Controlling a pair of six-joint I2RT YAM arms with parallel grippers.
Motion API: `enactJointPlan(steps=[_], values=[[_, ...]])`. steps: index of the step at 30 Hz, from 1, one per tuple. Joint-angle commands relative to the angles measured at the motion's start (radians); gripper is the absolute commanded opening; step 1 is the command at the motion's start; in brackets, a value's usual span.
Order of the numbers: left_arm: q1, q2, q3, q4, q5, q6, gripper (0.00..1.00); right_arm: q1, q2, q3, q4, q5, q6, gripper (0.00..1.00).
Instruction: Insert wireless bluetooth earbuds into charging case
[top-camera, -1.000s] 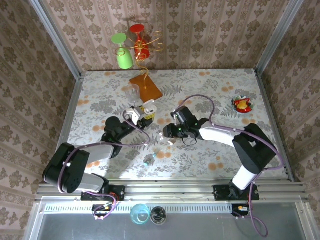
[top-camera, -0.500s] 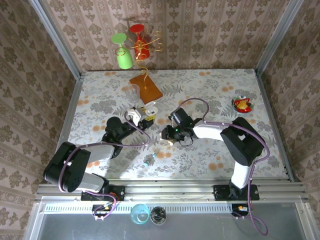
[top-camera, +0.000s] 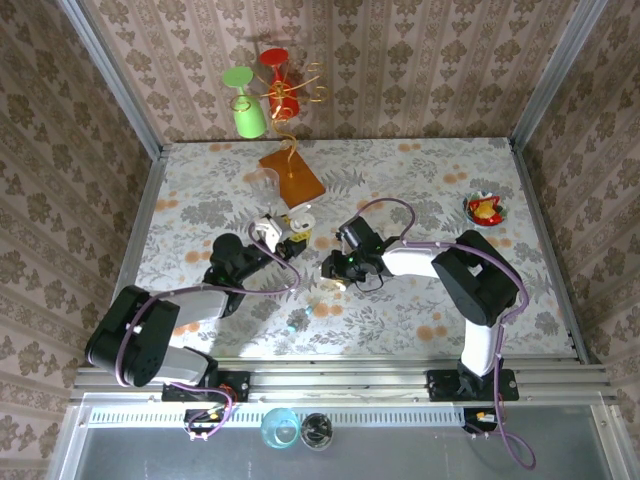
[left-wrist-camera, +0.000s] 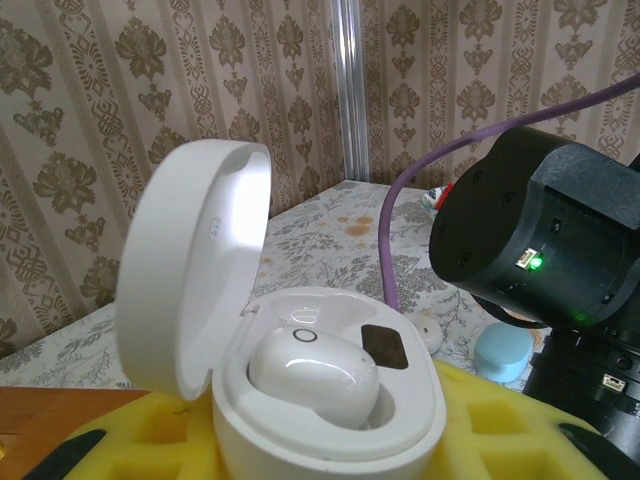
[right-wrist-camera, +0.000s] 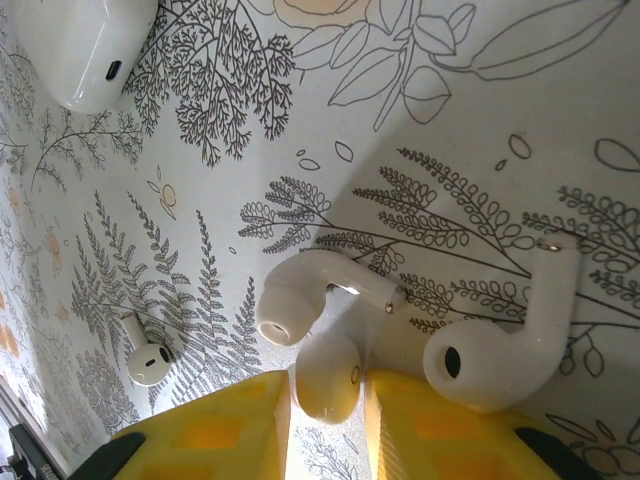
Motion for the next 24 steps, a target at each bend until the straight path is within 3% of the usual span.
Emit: enactJointPlan(steps=[1,14,24], values=[[-0.002,-0.022,-0.008,-0.002,0.011,0.013,0.27,0.000,0.031,0.024,0.005,0.016,0.017,0.27],[-0.007,0.009,-0.015,0.024,0.008,0.011,0.27,-0.008,0.037,0.032,-0.036,0.056,-0.013,0.21],[-0.004,0.011,-0.015,-0.054,0.004,0.076,0.28,-0.012,-0.200,-0.034,-0.052,0.146,-0.242,0.23]])
